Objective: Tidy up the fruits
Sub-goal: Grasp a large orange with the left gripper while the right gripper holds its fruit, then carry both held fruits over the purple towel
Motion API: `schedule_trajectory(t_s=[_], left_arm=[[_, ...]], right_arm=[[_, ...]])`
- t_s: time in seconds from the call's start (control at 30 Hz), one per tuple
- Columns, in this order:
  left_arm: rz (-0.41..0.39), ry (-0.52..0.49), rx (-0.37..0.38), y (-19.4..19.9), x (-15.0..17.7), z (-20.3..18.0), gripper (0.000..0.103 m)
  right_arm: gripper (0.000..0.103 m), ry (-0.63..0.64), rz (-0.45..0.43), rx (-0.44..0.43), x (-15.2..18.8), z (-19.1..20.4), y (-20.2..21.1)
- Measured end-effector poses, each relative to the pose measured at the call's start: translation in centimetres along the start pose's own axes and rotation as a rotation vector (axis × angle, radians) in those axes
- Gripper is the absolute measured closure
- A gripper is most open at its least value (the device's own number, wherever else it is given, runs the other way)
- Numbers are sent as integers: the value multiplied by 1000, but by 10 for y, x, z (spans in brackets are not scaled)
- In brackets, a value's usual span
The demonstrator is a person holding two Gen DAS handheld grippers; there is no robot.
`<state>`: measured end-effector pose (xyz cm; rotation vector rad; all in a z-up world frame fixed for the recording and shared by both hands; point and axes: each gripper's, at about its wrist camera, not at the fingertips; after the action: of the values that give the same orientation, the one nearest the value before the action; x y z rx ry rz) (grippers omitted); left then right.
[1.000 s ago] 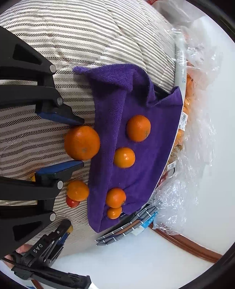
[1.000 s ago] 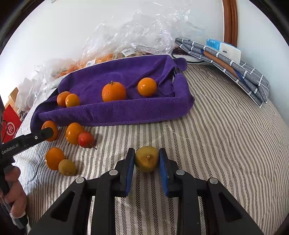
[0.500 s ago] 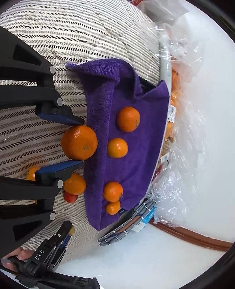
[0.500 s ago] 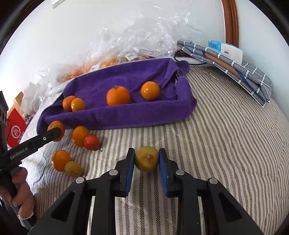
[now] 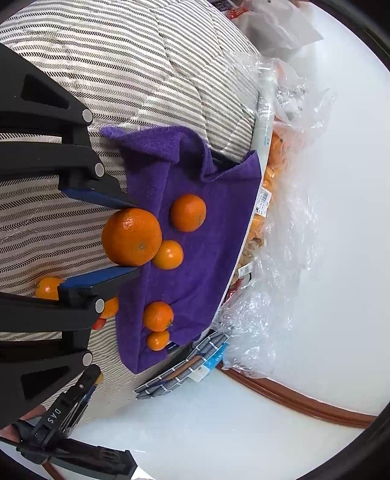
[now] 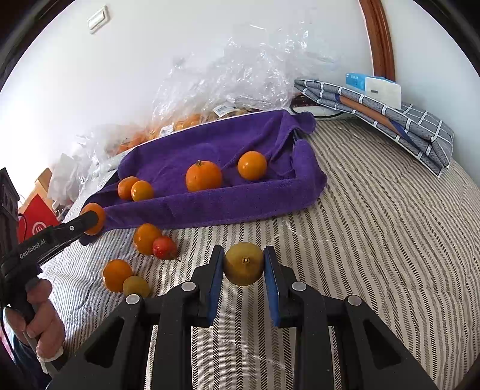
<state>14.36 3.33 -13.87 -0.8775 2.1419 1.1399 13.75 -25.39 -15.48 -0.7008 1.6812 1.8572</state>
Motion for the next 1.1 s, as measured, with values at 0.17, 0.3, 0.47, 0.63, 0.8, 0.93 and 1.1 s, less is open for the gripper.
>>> schedule_trajectory(t_s=[0.17,0.3,0.47,0.63,0.8,0.93,1.1], left_arm=[[-31,10,-13,7,-2,4,66],[-49,23,5,12,-4,7,66],[-64,12,-30,14,-7,7,66],[-82,-8,-48,17,-21,5,66],[-118,-51,-85,14,-52,-3,66],[-137,-102,-125,-3,-74,-12,66],[-104,-111,-137,-31,-74,-10,66]], right_arm=[[76,-2,11,63,-2,-2,5],[76,-7,-20,52,-18,-4,19],[76,42,-92,62,-45,7,32],[76,65,-125,64,-69,16,21],[76,94,-129,42,-96,24,-2],[76,115,-118,42,-118,32,-33],[76,115,-57,58,-124,37,-79]])
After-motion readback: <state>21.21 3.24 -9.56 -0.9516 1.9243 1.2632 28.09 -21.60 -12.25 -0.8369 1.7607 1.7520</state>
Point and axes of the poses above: each gripper's, at about its wrist camera, not at the fingertips, and y roughly against the way its jaws point, z to its left, x to its underside, and after that the axes turned 13 degrees about x, right-handed
